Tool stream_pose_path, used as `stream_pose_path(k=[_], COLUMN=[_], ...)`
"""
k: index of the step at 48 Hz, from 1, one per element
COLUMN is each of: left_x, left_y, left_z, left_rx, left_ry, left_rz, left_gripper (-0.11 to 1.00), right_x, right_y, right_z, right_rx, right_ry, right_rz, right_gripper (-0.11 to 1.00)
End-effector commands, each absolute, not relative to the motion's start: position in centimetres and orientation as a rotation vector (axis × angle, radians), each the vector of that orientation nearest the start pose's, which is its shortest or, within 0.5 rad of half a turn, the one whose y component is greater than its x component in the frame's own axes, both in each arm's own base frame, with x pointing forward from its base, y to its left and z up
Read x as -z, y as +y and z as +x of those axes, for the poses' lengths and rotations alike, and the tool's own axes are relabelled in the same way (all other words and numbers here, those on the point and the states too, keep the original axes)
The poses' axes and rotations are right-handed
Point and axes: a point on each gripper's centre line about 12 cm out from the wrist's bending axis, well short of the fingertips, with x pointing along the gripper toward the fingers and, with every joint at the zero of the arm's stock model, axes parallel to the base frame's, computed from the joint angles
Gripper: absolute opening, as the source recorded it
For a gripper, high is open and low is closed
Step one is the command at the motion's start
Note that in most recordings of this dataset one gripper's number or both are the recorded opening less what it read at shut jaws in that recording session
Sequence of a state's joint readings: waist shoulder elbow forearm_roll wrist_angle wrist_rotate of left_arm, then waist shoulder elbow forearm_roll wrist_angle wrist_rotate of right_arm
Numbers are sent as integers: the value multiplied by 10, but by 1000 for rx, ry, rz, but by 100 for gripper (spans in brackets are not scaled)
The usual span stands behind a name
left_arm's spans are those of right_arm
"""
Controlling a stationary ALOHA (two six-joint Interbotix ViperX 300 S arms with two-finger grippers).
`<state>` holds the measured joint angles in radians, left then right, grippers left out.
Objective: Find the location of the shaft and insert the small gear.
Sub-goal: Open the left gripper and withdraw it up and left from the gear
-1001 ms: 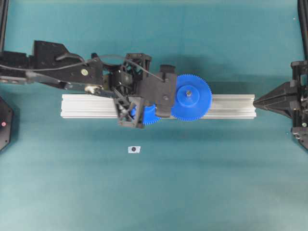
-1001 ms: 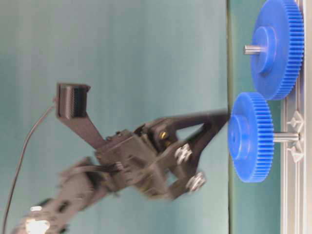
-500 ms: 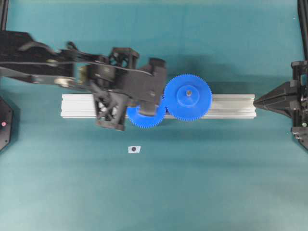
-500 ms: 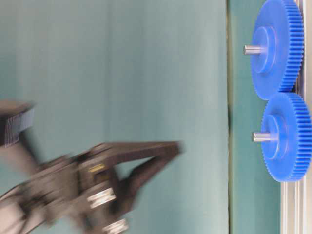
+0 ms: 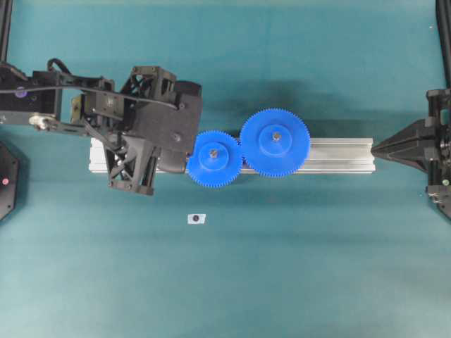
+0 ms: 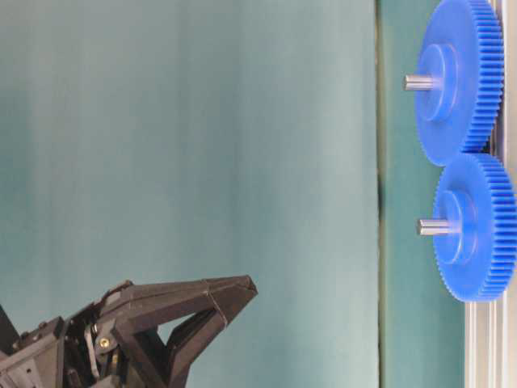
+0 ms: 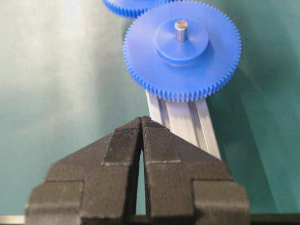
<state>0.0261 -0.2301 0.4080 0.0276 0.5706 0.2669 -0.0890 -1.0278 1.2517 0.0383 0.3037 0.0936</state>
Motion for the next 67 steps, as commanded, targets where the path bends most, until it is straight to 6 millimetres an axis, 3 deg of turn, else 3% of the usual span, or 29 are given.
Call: stream_pose_path(k=[1,53,67], left_x=[-311,-315,-313], left_y=[9,10,10], left_z=[369,369,367], left_rx=[69,-69,-67], left_ry=[710,654,651], left_rz=[275,-100,-101], left_gripper=[-2,-2,-2], right_x=[-212,-213,-213], right_y=[-14,-14,-14], right_z=[171,168,168], right_rx=[115,114,114], right_ry=[505,488,488], right_rz=[166,167,167], right_gripper=[6,6,6])
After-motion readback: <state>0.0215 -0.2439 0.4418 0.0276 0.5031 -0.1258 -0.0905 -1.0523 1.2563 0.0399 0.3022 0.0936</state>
